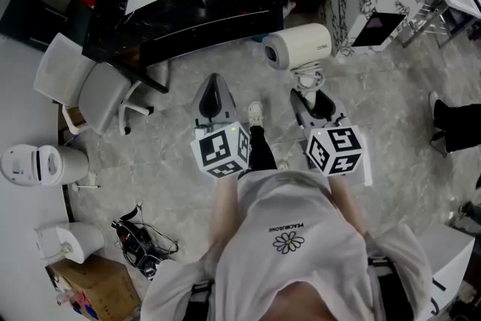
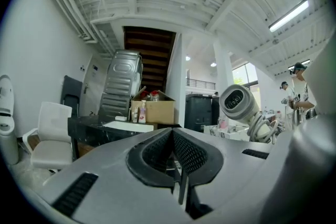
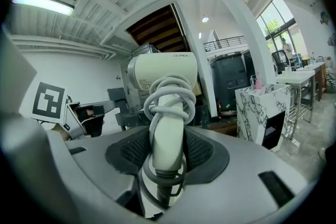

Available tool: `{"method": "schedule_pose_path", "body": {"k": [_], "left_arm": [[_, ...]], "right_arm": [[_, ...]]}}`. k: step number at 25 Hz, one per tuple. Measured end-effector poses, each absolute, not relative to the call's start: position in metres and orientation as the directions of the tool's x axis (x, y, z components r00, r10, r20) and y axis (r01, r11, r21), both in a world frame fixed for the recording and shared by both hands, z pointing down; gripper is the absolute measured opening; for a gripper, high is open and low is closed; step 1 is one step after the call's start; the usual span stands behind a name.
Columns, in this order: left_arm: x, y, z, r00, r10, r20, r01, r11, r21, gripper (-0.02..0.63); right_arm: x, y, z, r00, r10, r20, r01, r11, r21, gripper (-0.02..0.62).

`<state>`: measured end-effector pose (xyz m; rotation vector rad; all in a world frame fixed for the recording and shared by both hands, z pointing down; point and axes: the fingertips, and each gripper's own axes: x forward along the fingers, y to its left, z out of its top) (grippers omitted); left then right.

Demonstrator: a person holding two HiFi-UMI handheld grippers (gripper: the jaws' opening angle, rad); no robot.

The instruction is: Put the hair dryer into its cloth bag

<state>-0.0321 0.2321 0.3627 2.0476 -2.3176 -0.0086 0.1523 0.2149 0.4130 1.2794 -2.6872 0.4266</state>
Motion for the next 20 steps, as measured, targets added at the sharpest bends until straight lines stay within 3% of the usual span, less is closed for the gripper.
{"method": "schedule_pose_path", "body": {"k": [20], "left_arm": [[-0.12, -0.009, 0.329, -0.053, -0.999, -0.01, -0.998, 0.053, 0.016, 0.017]], "right_arm": [[0.067, -0.019, 0.373, -0.593, -0.777, 0.212, -0.805, 0.569, -0.166, 0.17]]}}
